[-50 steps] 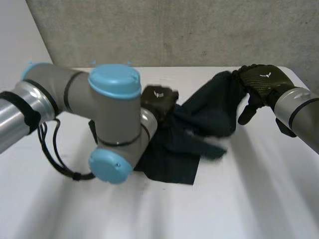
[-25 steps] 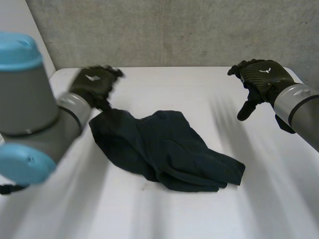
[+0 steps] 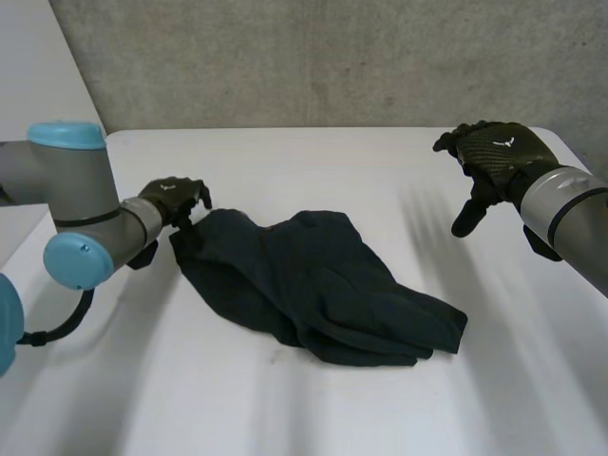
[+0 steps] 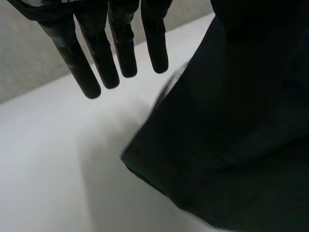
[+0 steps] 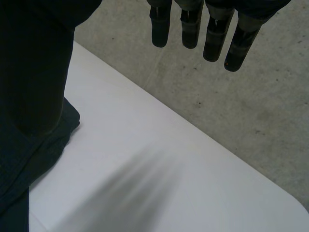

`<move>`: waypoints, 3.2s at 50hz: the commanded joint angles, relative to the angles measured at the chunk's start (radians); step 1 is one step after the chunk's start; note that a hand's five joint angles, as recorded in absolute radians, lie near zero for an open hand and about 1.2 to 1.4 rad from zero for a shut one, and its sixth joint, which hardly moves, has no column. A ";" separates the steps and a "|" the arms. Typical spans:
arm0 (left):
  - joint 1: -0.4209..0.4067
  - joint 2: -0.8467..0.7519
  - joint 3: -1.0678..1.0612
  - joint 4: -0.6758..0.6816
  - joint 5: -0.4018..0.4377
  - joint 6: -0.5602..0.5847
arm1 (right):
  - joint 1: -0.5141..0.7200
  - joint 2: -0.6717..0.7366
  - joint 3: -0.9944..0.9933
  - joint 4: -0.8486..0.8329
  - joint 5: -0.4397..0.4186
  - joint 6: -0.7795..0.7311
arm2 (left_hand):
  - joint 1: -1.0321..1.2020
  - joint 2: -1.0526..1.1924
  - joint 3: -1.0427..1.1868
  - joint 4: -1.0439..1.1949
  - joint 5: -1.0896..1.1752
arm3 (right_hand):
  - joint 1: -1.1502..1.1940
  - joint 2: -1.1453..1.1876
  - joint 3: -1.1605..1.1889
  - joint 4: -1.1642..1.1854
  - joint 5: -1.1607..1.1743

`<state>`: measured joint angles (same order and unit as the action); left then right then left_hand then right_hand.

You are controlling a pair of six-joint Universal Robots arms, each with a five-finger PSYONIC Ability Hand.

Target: Fold the shorts.

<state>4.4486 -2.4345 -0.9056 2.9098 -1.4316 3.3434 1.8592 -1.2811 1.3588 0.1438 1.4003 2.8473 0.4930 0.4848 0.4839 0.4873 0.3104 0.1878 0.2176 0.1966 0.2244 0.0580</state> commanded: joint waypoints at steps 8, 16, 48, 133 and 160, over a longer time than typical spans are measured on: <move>0.047 0.091 0.132 -0.015 -0.223 0.021 | 0.005 0.003 -0.009 -0.001 0.000 -0.002 | 0.903 0.911 0.912 0.909 0.911 | -0.013 -0.043 -0.022 -0.050 -0.058; 0.019 0.184 0.260 0.183 -0.299 0.179 | 0.011 0.002 -0.015 -0.001 0.002 -0.002 | 0.903 0.911 0.912 0.909 0.911 | -0.013 -0.043 -0.022 -0.050 -0.058; -0.700 -0.062 0.173 0.244 -0.237 0.182 | -0.132 -0.038 -0.064 0.002 0.051 0.003 | -0.276 -0.268 -0.267 -0.270 -0.268 | -0.013 -0.043 -0.022 -0.050 -0.058; -0.160 0.643 -0.188 -0.224 -0.150 0.034 | 0.149 0.057 -0.432 0.261 0.080 -0.132 | 0.903 0.911 0.912 0.909 0.911 | 1.208 1.179 1.200 1.172 1.164; -0.268 0.168 0.029 0.163 -0.248 0.162 | 0.156 0.346 -0.278 -0.399 0.211 -0.261 | -0.315 -0.307 -0.306 -0.309 -0.307 | -0.013 -0.043 -0.022 -0.050 -0.058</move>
<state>4.2100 -2.4401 -0.7015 3.1092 -1.6679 3.4801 2.0262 -0.7538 0.9249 -0.3828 1.6608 2.5102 0.2172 0.2038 0.2172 0.2100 0.0475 0.1977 0.2148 0.2064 0.2302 0.0580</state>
